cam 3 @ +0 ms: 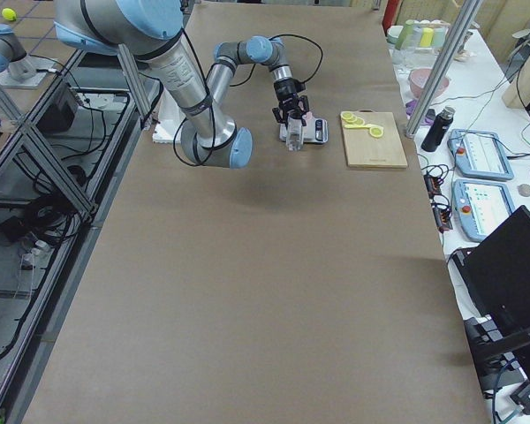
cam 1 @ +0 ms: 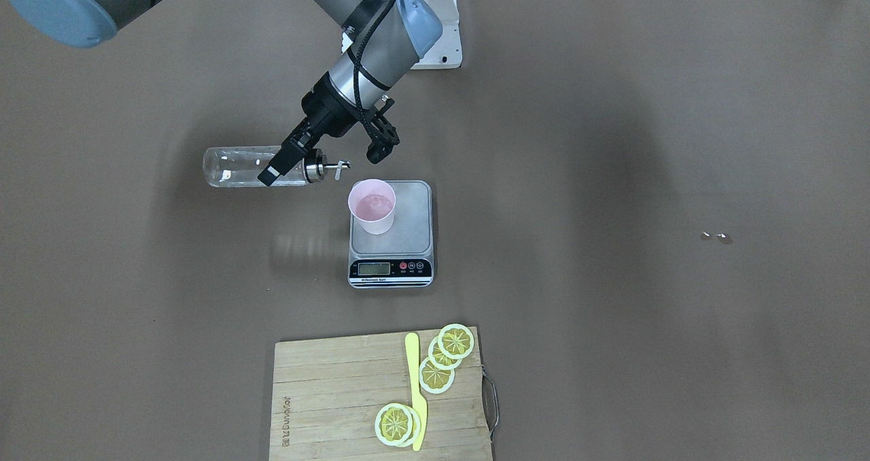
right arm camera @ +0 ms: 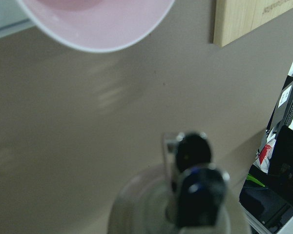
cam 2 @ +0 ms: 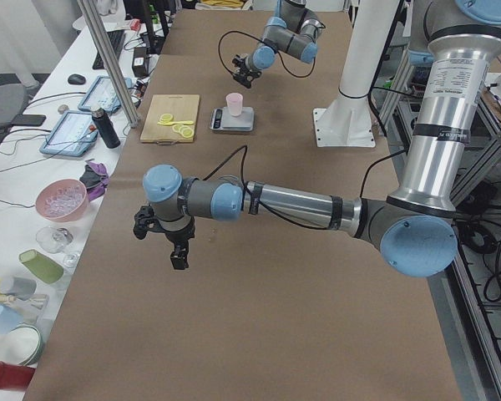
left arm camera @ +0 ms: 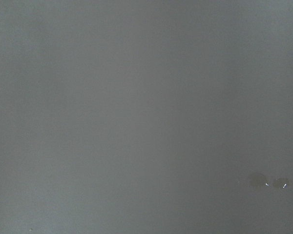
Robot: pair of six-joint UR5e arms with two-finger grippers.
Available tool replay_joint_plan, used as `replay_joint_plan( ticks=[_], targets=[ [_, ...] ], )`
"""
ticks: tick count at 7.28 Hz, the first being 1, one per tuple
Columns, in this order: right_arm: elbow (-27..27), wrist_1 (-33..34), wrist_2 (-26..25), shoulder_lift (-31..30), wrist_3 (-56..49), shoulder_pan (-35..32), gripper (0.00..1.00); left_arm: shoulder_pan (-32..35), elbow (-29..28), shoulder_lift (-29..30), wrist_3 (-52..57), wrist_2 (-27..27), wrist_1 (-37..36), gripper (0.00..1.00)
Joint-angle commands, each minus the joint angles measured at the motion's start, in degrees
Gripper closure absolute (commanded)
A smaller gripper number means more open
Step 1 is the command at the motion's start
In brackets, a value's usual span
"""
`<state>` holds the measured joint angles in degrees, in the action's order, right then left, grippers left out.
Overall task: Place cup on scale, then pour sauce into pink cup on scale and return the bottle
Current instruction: 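Tilt the sauce bottle upright and lift it away from the cup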
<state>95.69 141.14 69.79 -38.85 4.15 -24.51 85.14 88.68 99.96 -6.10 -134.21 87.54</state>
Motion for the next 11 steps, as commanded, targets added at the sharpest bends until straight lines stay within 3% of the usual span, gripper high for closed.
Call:
replay_joint_plan(
  ticks=[1, 3, 6, 9, 11],
  targets=[
    [4.5, -4.2, -0.3, -2.6, -0.1, -0.6, 0.4, 0.0, 0.1, 0.0, 0.0, -0.1, -0.1, 0.02],
    [11.9, -14.7, 0.5, -9.5, -1.3, -4.5, 0.4, 0.0, 0.1, 0.0, 0.0, -0.1, 0.0, 0.02],
    [18.1, -32.6, 6.7, -20.3, -4.2, -10.8, 0.4, 0.0, 0.2, -0.1, 0.0, -0.1, 0.0, 0.02],
    [20.5, -52.1, 12.2, -32.9, -2.8, -13.7, 0.4, 0.0, 0.2, 0.1, -0.1, 0.0, -0.1, 0.02],
    [20.2, -67.2, 20.0, -42.8, 0.1, -16.9, 0.4, 0.0, 0.4, 0.2, -0.1, -0.1, -0.1, 0.02]
  ],
)
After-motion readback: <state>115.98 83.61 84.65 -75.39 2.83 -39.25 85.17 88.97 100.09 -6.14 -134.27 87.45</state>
